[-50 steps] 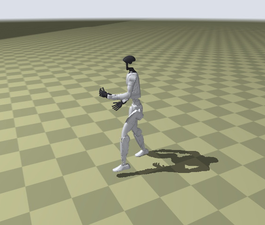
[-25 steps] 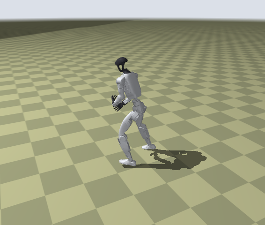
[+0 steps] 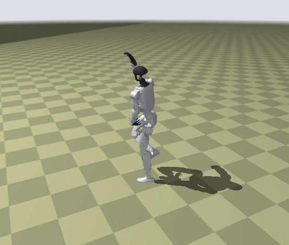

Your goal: Kungfu

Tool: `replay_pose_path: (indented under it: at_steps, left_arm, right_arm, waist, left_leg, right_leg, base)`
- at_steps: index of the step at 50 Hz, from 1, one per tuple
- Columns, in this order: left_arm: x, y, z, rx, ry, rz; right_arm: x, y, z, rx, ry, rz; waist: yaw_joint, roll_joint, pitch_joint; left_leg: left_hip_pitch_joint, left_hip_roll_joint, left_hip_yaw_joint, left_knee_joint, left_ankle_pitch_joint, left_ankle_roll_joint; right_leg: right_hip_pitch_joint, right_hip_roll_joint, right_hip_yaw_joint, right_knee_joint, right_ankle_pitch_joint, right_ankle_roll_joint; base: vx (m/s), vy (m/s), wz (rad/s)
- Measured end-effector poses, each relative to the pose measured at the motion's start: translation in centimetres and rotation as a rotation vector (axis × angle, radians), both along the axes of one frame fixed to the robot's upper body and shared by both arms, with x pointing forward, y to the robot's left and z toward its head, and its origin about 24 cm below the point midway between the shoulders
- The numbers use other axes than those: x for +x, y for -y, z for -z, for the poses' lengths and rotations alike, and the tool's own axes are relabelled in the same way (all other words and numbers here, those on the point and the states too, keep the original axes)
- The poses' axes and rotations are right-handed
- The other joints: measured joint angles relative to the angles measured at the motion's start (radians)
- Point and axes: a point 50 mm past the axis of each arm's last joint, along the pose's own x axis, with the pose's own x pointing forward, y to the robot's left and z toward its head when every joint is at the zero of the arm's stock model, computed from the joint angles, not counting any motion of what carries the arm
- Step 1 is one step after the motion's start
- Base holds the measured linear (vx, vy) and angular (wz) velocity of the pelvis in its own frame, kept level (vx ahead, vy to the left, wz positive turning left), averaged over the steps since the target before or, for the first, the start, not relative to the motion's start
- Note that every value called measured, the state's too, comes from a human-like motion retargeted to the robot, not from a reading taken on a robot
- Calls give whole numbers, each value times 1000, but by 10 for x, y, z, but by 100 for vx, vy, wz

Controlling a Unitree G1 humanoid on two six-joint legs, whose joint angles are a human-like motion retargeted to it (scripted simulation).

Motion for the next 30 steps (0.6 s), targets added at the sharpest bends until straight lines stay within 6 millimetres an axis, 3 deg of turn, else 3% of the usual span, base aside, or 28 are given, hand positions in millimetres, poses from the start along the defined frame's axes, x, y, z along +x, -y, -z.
replay_pose_path:
  at_steps: [7,11,14,17,21,23,25,26,27,28,30]
  left_arm:
    - [31,-10,-13,45,137,-12]
    - [59,-4,-27,20,217,-138]
    - [84,6,-43,-39,275,-251]
    - [113,19,-69,-122,356,-320]
    - [146,49,-119,-272,549,-289]
    - [148,68,-138,-339,642,-213]
    - [142,83,-146,-398,677,-124]
    - [136,90,-147,-465,656,-93]
    - [129,94,-148,-539,629,-65]
    - [123,95,-147,-626,592,-46]
    - [106,107,-142,-762,495,-4]
  right_arm:
    - [28,-6,41,88,-163,-186]
    - [51,-29,77,110,-346,-372]
    - [69,-60,116,103,-535,-528]
    - [82,-103,166,100,-810,-737]
    - [70,-165,238,36,-1173,-1151]
    - [60,-182,276,37,-1345,-1356]
    - [46,-198,316,84,-1515,-1543]
    - [37,-207,337,131,-1608,-1620]
    - [28,-214,354,185,-1689,-1695]
    - [24,-216,366,243,-1756,-1759]
    - [23,-210,388,335,-1888,-1763]
  waist:
    - [-20,-23,12]
    - [-38,-40,41]
    - [-49,-50,69]
    - [-66,-61,118]
    - [-16,-105,195]
    - [2,-118,227]
    - [30,-116,255]
    - [70,-103,260]
    - [97,-84,271]
    - [97,-55,292]
    - [126,-15,328]
  left_leg:
    - [93,-72,0,-40,-9,23]
    - [156,-134,28,-85,0,33]
    - [170,-163,47,-80,-5,32]
    - [111,-177,21,24,-35,19]
    - [-91,-208,0,328,-138,6]
    - [-151,-236,5,434,-205,22]
    - [-241,-233,15,582,-277,29]
    - [-298,-199,30,670,-317,26]
    - [-357,-167,30,753,-354,25]
    - [-419,-142,-1,825,-381,27]
    - [-482,-124,-7,892,-410,44]
  right_leg:
    - [80,-22,120,-157,1,0]
    - [161,-48,190,-273,13,-3]
    - [221,-22,244,-416,31,-21]
    - [296,6,315,-601,55,-36]
    - [387,19,432,-884,129,-90]
    - [435,14,474,-1035,209,-126]
    - [484,28,525,-1156,49,-206]
    - [468,10,487,-1118,-45,-323]
    - [423,5,458,-1056,-105,-384]
    - [321,25,449,-945,-98,-332]
    - [234,17,393,-851,-118,-371]
  base:
    - [7,10,24]
    - [-4,13,-7]
    - [-11,7,-44]
    - [-21,8,-26]
    - [-32,8,-47]
    - [-19,-1,20]
    - [-22,-1,-30]
    - [-22,-9,-97]
    - [-20,-13,-93]
    - [-20,-3,-48]
    - [-20,13,-26]
